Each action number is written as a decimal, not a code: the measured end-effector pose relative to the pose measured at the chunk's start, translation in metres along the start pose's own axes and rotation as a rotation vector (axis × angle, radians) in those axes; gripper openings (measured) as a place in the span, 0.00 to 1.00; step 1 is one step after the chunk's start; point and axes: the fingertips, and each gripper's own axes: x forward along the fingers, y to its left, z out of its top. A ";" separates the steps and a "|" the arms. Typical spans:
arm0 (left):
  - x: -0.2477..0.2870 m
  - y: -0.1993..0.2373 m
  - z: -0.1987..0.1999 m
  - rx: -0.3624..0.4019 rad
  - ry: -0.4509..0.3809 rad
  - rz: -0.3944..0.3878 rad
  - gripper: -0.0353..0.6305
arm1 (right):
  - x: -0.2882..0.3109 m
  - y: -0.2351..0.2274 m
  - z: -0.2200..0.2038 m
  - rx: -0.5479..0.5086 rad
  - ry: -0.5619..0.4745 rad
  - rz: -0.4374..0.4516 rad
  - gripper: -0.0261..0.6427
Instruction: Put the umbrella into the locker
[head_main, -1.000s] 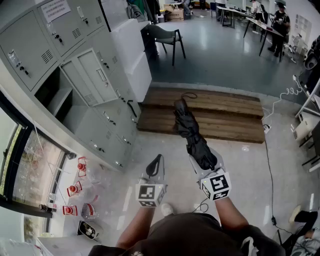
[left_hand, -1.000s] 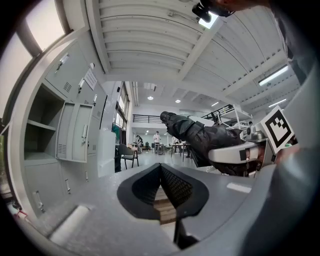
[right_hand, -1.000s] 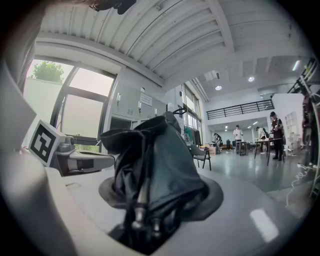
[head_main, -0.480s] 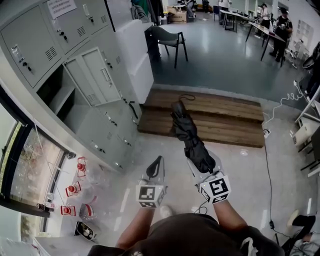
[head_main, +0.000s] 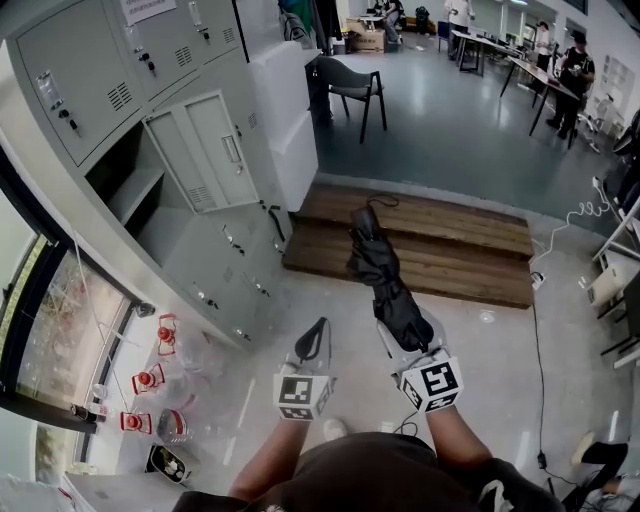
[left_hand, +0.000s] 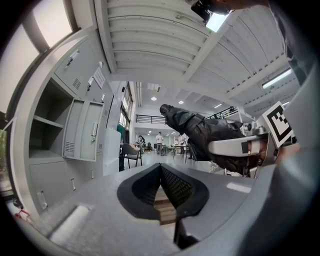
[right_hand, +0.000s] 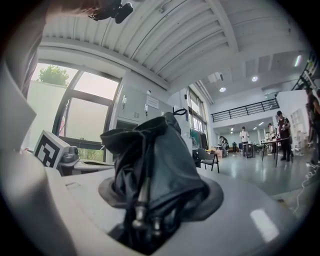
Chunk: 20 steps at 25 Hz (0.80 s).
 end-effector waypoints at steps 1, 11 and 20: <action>-0.001 0.006 -0.001 0.001 0.001 -0.001 0.06 | 0.004 0.003 -0.001 -0.003 0.001 -0.002 0.39; -0.012 0.060 -0.004 0.013 0.006 -0.021 0.06 | 0.038 0.038 -0.006 -0.018 0.015 -0.024 0.39; -0.026 0.076 -0.017 -0.015 0.021 0.001 0.06 | 0.053 0.052 -0.011 -0.031 0.055 -0.010 0.39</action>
